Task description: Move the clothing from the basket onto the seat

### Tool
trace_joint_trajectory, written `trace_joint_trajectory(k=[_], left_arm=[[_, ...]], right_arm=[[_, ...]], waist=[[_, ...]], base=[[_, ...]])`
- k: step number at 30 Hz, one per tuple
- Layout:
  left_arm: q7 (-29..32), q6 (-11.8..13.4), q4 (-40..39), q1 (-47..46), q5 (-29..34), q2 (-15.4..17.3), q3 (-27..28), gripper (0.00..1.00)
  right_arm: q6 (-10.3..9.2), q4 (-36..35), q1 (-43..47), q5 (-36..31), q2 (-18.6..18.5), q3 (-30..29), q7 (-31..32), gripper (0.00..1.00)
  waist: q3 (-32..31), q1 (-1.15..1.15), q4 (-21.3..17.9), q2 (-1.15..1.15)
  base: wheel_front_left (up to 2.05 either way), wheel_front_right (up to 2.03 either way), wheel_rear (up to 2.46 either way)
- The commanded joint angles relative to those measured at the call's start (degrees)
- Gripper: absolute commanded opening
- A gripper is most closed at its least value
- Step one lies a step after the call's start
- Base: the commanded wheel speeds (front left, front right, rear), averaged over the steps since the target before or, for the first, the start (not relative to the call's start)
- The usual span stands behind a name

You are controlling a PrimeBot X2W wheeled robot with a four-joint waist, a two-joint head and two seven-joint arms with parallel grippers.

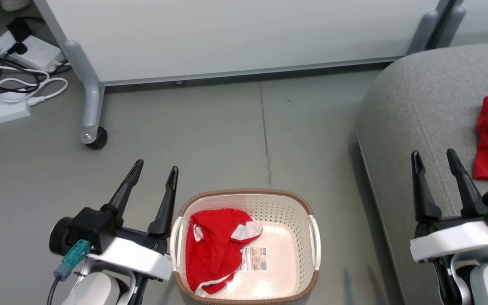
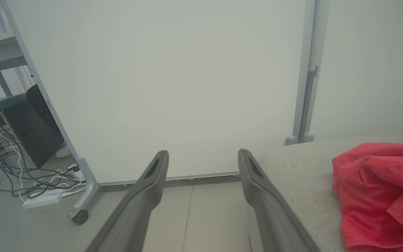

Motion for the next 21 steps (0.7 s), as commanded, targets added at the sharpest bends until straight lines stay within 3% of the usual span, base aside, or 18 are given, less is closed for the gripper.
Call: trace_joint_trajectory(k=[1,21], left_arm=[[-0.3,0.5,0.1,1.1,-0.2,0.0,0.8,1.0],[-0.3,0.8,-0.9,11.2,0.8,-1.4,9.6,1.0]], right_arm=[[0.01,-0.7,1.3,0.1,-0.3,-0.3,0.6,1.0],[0.01,-4.6,11.3,0.1,-0.3,-1.4,4.5,1.0]], waist=[[-1.3,0.0,1.3,0.0],[-7.1,0.0,2.2,0.0]], base=[[0.0,0.0,0.0],[0.0,0.0,0.0]])
